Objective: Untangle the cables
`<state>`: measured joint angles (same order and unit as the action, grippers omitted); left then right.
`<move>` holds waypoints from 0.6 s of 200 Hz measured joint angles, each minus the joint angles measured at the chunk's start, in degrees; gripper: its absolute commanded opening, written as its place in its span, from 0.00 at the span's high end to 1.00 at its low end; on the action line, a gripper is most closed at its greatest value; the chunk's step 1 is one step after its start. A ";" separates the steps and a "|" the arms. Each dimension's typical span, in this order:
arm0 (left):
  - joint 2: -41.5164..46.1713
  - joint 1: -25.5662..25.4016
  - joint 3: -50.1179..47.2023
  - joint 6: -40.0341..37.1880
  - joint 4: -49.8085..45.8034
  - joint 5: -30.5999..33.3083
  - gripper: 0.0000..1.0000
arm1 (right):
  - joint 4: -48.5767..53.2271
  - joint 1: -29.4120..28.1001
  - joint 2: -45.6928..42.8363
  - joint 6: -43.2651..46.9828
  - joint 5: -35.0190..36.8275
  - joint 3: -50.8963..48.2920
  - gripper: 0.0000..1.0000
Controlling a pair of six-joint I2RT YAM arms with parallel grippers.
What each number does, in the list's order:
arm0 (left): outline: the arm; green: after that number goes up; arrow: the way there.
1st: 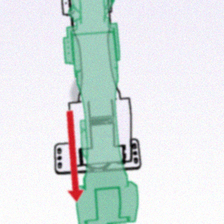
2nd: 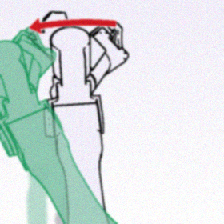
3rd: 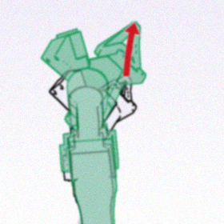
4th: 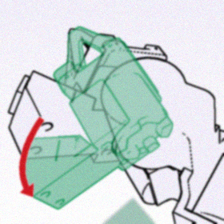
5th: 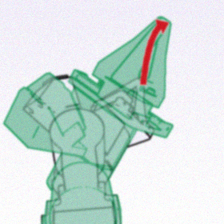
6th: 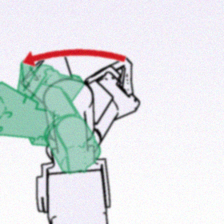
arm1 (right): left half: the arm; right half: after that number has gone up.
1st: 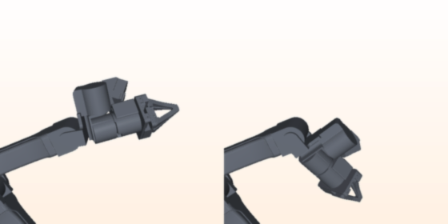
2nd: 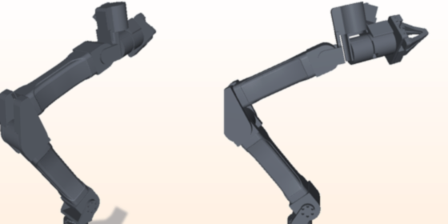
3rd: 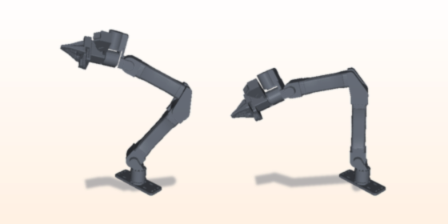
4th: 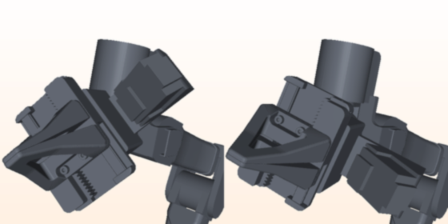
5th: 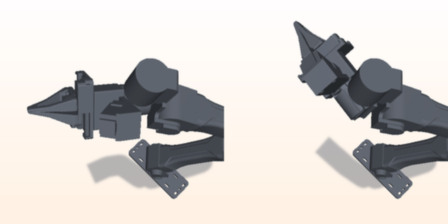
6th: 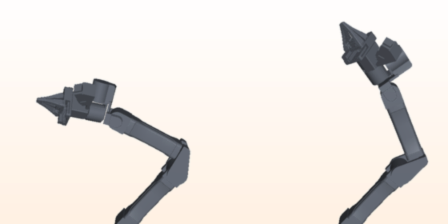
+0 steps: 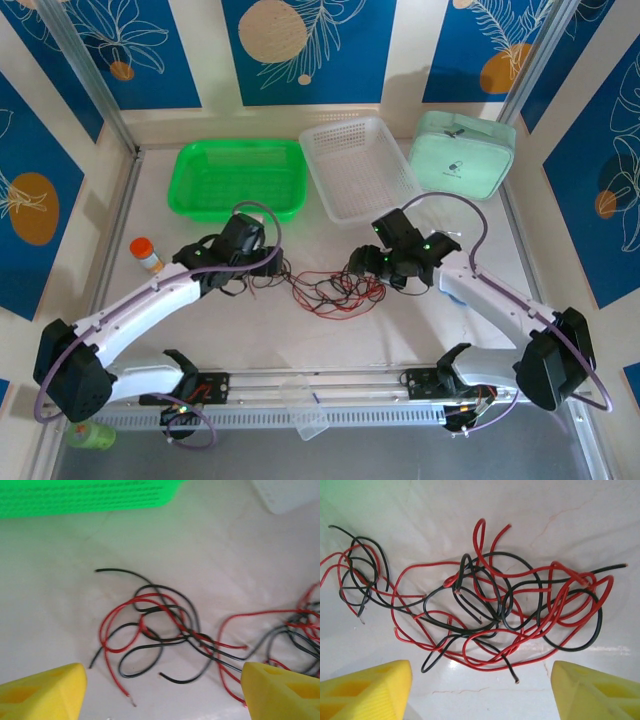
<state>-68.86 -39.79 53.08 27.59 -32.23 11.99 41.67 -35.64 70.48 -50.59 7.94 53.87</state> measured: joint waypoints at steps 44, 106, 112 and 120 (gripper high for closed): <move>-12.22 -7.32 5.42 -1.18 -0.63 -1.64 0.20 | 2.34 -3.69 10.38 -1.29 3.39 3.10 0.24; -26.93 -12.98 6.78 2.10 3.34 -4.11 0.20 | 1.79 -4.48 18.34 -3.91 7.41 1.11 0.21; -27.78 -13.00 6.88 2.69 3.98 -4.26 0.20 | 1.33 -4.48 18.84 -4.17 7.87 0.66 0.21; -28.76 -13.00 7.10 3.52 4.63 -4.28 0.20 | 0.79 -4.48 19.43 -4.57 8.48 -0.02 0.21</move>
<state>-97.62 -52.80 60.18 31.11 -27.59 7.70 42.46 -40.12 89.91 -55.16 16.43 53.84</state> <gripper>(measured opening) 0.800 0.790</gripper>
